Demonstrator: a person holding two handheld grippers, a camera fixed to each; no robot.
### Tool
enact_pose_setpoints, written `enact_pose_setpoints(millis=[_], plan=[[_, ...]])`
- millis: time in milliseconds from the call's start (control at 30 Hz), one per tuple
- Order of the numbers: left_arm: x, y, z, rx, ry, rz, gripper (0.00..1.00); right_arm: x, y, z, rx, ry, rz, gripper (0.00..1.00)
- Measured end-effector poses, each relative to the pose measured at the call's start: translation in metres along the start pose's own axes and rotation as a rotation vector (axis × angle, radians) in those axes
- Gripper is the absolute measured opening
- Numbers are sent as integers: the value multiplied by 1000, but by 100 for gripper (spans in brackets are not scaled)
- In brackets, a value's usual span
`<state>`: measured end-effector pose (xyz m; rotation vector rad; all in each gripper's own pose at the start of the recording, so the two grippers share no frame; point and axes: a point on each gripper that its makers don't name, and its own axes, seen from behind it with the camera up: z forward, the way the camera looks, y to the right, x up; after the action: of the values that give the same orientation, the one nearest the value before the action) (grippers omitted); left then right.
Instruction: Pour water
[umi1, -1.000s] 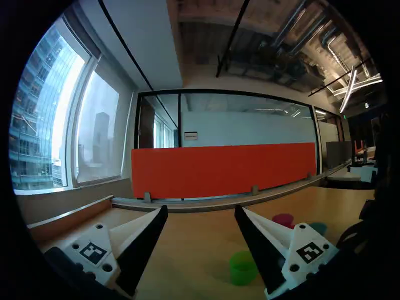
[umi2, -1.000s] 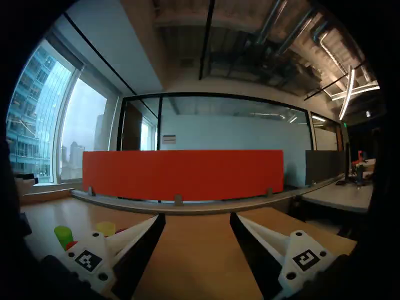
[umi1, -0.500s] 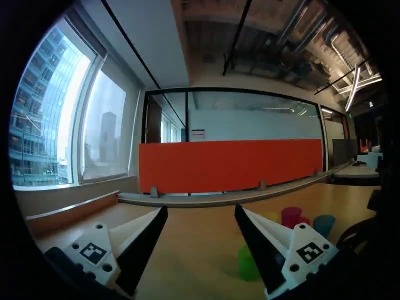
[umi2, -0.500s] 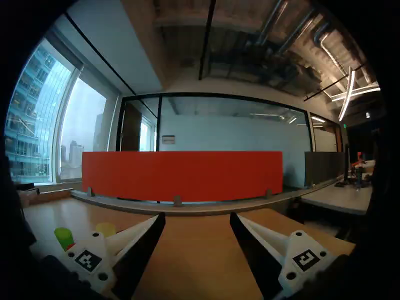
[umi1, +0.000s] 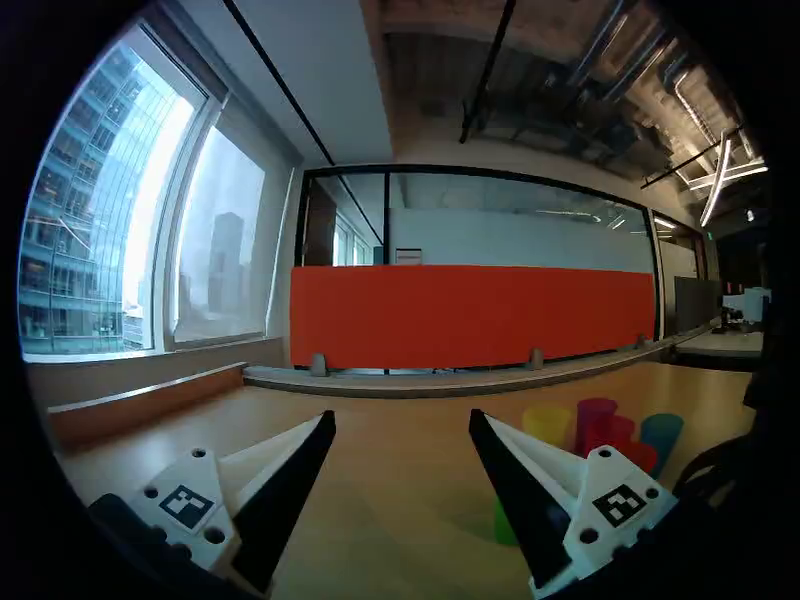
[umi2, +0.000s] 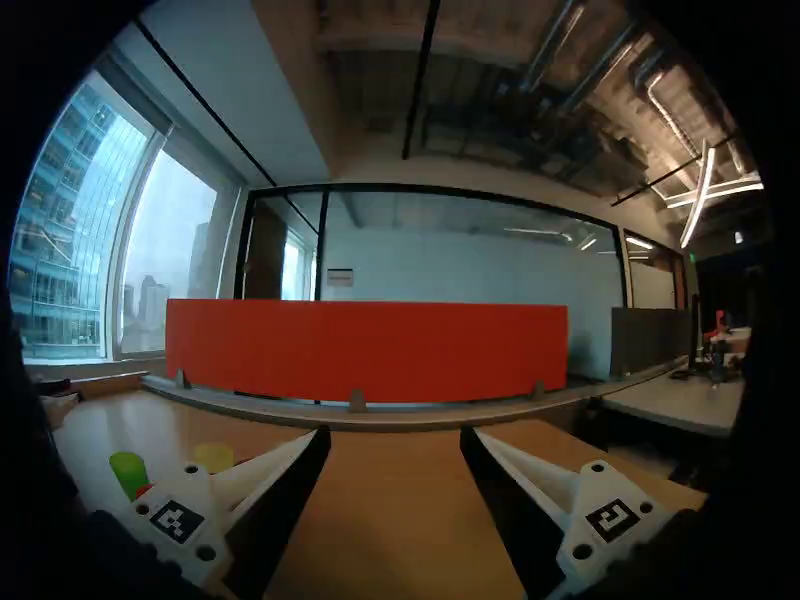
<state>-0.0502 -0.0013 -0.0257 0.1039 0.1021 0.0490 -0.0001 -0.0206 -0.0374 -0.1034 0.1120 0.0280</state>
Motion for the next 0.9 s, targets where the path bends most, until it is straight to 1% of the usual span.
enact_pose_setpoints(millis=[267, 400, 567, 900], plan=[[-9, -6, 1, 13, -9, 8, 100, 0, -3, -1, 6, 2, -7, 100], [-13, -8, 0, 17, -13, -3, 100, 0, -3, -2, 6, 2, -7, 100], [-17, -9, 1, 18, -20, -8, 100, 0, -3, -2, 4, 1, -7, 100], [-25, -10, 4, 19, -41, -1, 100, -2, -2, -2, 3, -1, -7, 100]])
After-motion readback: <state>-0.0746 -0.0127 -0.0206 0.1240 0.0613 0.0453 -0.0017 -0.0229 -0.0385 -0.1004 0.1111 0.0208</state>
